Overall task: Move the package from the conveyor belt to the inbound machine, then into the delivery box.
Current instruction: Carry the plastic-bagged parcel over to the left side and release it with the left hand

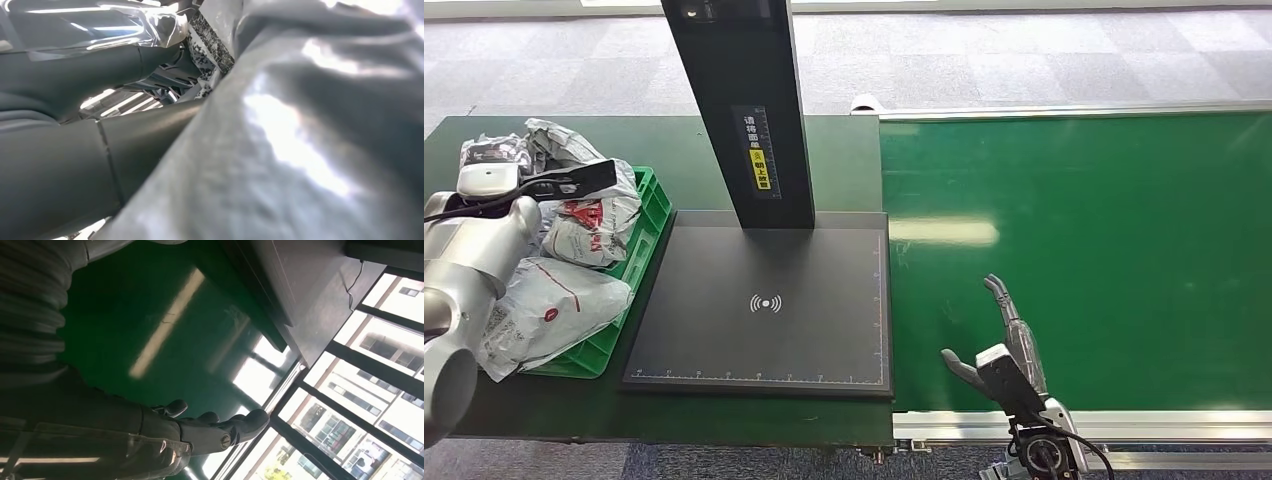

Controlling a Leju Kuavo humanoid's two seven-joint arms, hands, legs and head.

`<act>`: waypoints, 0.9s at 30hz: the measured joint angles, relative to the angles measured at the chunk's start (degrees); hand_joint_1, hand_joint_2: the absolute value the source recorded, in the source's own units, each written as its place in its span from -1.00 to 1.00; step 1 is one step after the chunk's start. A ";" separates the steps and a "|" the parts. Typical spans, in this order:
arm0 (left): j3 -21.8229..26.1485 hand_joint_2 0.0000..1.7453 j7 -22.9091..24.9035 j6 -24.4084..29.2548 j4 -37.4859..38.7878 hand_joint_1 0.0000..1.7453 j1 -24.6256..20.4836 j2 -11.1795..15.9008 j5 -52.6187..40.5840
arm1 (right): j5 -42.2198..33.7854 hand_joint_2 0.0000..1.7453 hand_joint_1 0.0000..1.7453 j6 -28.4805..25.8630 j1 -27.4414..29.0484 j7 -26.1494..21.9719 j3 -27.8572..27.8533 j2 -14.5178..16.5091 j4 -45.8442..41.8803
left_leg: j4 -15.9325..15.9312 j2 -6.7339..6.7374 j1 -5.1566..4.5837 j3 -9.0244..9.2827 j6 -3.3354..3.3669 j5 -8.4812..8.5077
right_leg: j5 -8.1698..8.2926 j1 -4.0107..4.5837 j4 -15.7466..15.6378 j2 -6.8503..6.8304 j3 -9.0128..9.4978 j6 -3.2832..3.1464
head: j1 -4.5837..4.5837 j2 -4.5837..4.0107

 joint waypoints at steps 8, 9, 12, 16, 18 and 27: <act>-0.60 -1.00 0.97 -5.06 0.86 1.00 -0.19 0.31 0.08 | 0.21 1.00 -1.00 0.01 0.01 0.00 0.00 0.04 -0.01 | 0.00 0.00 0.00 0.00 0.00 0.00 | 0.00 0.00 0.00 0.00 0.00 0.00 | 0.01 0.01; -0.74 -1.00 1.36 -7.22 1.03 0.74 -0.18 0.33 0.16 | 0.27 1.00 -1.00 0.01 0.04 0.00 0.00 0.04 -0.01 | -0.01 0.00 0.00 0.00 0.00 0.00 | 0.00 0.00 0.00 0.00 0.00 0.00 | 0.00 0.01; -0.91 -1.00 2.02 -13.28 1.76 -0.73 -0.03 0.38 0.55 | 0.18 1.00 -1.00 -0.09 0.24 -0.01 0.00 -0.04 -0.01 | -0.01 0.00 0.00 0.02 0.00 0.00 | 0.00 0.00 0.00 0.00 0.00 0.00 | -0.01 0.00; -0.89 -1.00 2.49 -16.19 2.30 -1.00 0.52 0.00 1.37 | -0.87 1.00 -1.00 -0.57 0.92 -0.30 -0.07 -0.54 -0.01 | 0.00 -0.05 0.00 0.05 0.00 0.00 | 0.00 -0.01 -0.01 -0.01 0.03 0.00 | 0.00 0.00; -0.82 -1.00 3.02 -13.21 2.39 -1.00 1.05 -0.54 2.14 | -1.30 1.00 -1.00 -0.77 1.92 -0.45 -0.28 -0.73 -0.41 | 0.00 -0.12 -0.01 0.09 0.00 0.00 | -0.01 -0.02 -0.01 -0.06 0.07 0.00 | 0.01 0.00; 0.71 -1.00 1.73 4.70 2.40 -1.00 1.47 -3.87 3.61 | -1.82 1.00 -1.00 -0.17 6.22 0.15 -2.93 -0.87 -4.26 | 0.02 -0.25 -0.02 0.01 0.01 0.05 | 0.02 -0.02 -0.02 -0.27 0.08 0.02 | 0.01 0.00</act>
